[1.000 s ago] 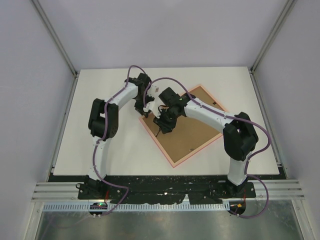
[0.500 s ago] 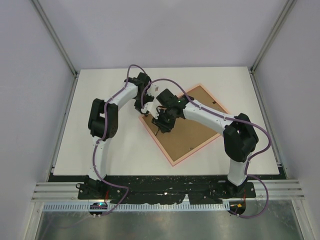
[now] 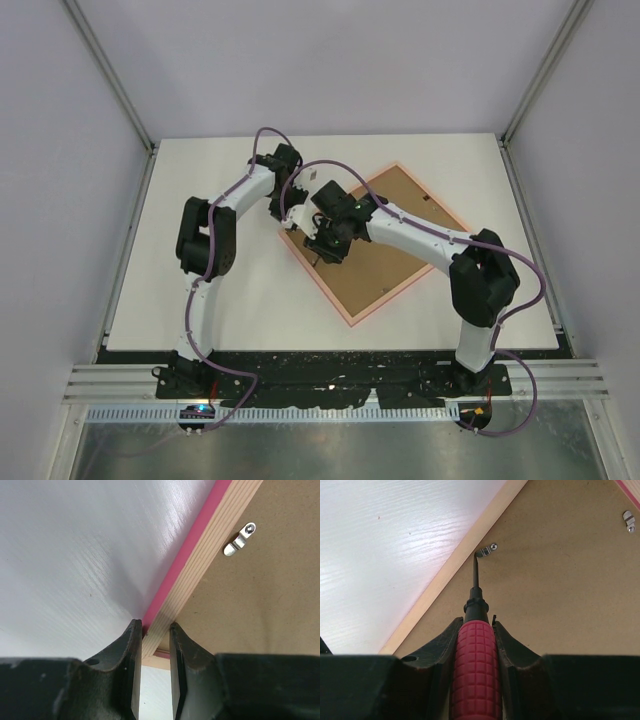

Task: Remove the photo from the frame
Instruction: Release the photo frame item from the photo frame.

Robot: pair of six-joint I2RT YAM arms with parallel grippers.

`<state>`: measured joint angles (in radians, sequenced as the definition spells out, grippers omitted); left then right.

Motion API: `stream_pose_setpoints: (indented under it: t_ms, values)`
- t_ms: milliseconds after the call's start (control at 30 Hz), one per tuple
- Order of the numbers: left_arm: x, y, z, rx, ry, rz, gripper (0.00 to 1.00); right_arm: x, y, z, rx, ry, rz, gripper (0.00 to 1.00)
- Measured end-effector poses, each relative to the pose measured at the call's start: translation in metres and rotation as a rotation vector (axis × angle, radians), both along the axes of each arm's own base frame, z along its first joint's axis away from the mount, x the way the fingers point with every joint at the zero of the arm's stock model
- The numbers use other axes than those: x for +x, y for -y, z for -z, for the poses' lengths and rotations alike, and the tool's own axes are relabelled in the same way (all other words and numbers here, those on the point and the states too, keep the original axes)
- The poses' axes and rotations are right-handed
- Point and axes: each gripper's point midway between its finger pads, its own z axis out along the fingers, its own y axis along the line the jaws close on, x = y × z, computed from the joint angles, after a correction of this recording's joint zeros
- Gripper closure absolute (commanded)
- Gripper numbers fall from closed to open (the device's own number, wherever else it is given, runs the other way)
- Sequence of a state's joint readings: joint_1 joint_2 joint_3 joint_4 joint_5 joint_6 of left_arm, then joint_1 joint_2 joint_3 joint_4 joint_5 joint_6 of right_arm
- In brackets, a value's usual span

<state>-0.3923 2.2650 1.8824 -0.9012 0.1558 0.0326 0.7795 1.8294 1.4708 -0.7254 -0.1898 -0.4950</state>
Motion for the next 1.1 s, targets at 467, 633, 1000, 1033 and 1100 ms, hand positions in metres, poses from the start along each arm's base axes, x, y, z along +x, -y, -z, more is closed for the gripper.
stream_pose_setpoints:
  t_ms: [467, 633, 1000, 1033, 1100]
  values:
    - [0.005, 0.001, 0.0, -0.001, 0.018, -0.005, 1.0, 0.005, 0.002, -0.004, 0.008, 0.03, 0.032, 0.92]
    - [0.005, 0.001, 0.0, -0.001, 0.018, -0.005, 1.0, 0.018, -0.009, -0.018, 0.08, 0.086, 0.066, 0.92]
    - [0.005, 0.0, 0.0, -0.002, 0.019, -0.006, 1.0, 0.017, -0.009, -0.014, 0.085, 0.07, 0.07, 0.92]
    - [0.005, 0.0, 0.0, -0.002, 0.019, -0.006, 1.0, 0.015, -0.008, -0.011, 0.075, 0.058, 0.067, 0.92]
    - [0.005, 0.0, 0.0, -0.001, 0.018, -0.005, 1.0, 0.011, -0.006, -0.004, 0.058, 0.032, 0.059, 0.92]
